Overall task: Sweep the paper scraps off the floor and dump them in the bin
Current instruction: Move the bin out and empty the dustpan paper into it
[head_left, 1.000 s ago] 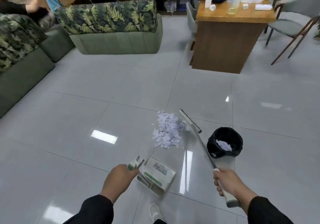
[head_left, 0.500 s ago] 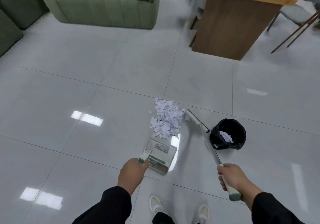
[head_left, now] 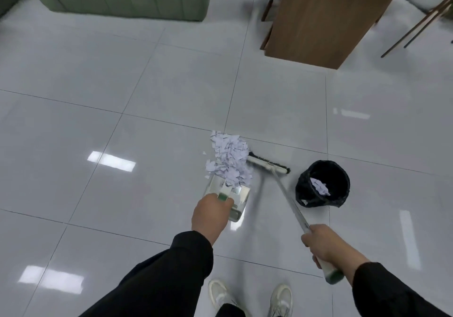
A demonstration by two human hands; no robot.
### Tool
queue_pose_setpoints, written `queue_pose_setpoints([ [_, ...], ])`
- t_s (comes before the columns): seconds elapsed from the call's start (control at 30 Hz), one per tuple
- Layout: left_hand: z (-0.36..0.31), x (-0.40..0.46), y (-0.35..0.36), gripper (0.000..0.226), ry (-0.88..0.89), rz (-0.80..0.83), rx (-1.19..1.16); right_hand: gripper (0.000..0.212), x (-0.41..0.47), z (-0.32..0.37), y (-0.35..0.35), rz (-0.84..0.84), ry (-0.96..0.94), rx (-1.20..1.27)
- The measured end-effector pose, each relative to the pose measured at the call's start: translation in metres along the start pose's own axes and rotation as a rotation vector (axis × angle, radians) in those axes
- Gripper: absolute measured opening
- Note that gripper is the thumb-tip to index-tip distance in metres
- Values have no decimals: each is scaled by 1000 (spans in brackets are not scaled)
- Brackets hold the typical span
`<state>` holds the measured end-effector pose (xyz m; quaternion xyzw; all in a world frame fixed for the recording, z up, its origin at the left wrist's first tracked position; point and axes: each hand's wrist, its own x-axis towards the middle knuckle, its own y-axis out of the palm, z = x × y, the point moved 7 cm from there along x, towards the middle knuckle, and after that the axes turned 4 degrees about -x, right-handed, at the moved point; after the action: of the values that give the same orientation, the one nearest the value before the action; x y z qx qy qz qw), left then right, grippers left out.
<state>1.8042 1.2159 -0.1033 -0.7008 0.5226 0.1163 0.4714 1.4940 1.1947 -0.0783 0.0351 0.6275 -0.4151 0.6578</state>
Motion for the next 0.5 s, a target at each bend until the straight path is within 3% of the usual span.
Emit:
queue_pose_setpoints([
  [0.17,-18,17,4,33,-12,7,-6,5,-50,-28,19,155,-5,-66],
  [0.3,-28,21,8,36,-1,25,-21,13,-83,-61,1,104,-44,-74],
  [0.4,-24,15,10,32,25,60,1,21,-104,-73,-14,-57,-98,-86],
  [0.5,-10,6,1,32,23,44,-29,17,-118,-83,-18,-129,-117,-105],
])
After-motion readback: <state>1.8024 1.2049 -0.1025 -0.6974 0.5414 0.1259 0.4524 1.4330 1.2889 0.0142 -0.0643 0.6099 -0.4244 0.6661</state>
